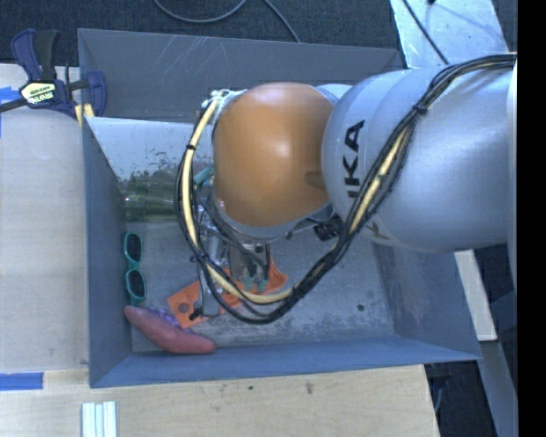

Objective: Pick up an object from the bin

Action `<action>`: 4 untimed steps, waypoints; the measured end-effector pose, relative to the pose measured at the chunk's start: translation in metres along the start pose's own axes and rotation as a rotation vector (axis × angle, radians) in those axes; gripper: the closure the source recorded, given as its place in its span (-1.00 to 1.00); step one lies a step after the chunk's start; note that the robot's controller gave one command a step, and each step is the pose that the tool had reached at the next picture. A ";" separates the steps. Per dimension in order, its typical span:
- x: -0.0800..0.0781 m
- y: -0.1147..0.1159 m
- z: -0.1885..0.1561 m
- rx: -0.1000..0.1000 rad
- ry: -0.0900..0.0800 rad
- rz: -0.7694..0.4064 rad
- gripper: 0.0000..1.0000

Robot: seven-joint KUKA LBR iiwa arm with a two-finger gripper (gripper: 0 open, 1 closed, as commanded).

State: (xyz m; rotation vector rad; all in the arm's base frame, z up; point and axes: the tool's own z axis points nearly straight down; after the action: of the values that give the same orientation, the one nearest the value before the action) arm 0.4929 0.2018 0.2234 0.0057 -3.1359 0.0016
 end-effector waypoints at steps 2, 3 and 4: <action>-0.003 -0.008 0.002 -0.004 -0.011 -0.037 -1.00; -0.026 -0.066 0.060 -0.004 -0.015 -0.124 -1.00; -0.033 -0.092 0.091 0.002 -0.007 -0.238 -1.00</action>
Offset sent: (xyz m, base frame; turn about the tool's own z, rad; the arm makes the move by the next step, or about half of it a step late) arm 0.0108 -0.1008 -0.0867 -0.3452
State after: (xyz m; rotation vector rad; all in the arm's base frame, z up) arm 0.5262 0.1094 0.1327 0.3782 -3.1204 0.0037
